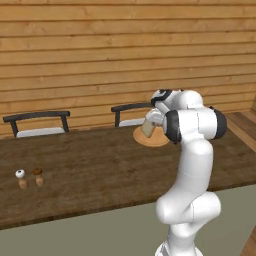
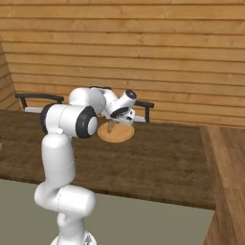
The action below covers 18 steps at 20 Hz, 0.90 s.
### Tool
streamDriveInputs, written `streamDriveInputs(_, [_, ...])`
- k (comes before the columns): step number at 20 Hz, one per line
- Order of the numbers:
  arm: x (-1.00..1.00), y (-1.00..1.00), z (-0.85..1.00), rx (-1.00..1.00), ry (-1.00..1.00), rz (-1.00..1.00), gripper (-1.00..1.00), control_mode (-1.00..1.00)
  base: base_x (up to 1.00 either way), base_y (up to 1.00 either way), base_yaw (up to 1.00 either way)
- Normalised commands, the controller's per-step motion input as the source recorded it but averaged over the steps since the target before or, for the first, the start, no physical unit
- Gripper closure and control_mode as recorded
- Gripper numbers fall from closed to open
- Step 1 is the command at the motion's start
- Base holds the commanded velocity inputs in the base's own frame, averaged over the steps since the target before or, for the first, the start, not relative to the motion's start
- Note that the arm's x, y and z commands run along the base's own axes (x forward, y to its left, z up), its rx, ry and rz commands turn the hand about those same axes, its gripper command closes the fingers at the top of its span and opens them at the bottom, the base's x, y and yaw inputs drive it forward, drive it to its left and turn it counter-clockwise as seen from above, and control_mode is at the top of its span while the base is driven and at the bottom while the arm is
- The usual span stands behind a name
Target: Start the toaster. Once the lever pops up, take the bread to the plate on the dining counter.
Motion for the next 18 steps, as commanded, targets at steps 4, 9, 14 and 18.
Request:
streamDriveInputs(4, [0.0, 0.0, -0.01, 0.0, 0.01, 0.0, -1.0, -1.0, 0.0, 0.0, 0.0])
streamDriveInputs(9, [0.0, 0.0, 0.0, 0.0, 0.0, 0.0, -1.0, -1.0, 0.0, 0.0, 0.0])
streamDriveInputs(14, [0.0, 0.0, 0.0, 0.0, -0.01, 0.0, -1.0, -1.0, 0.0, 0.0, 0.0])
streamDriveInputs(18, [-0.01, -0.01, 0.0, 0.0, -0.06, 0.0, -1.0, -1.0, 0.0, 0.0, 0.0])
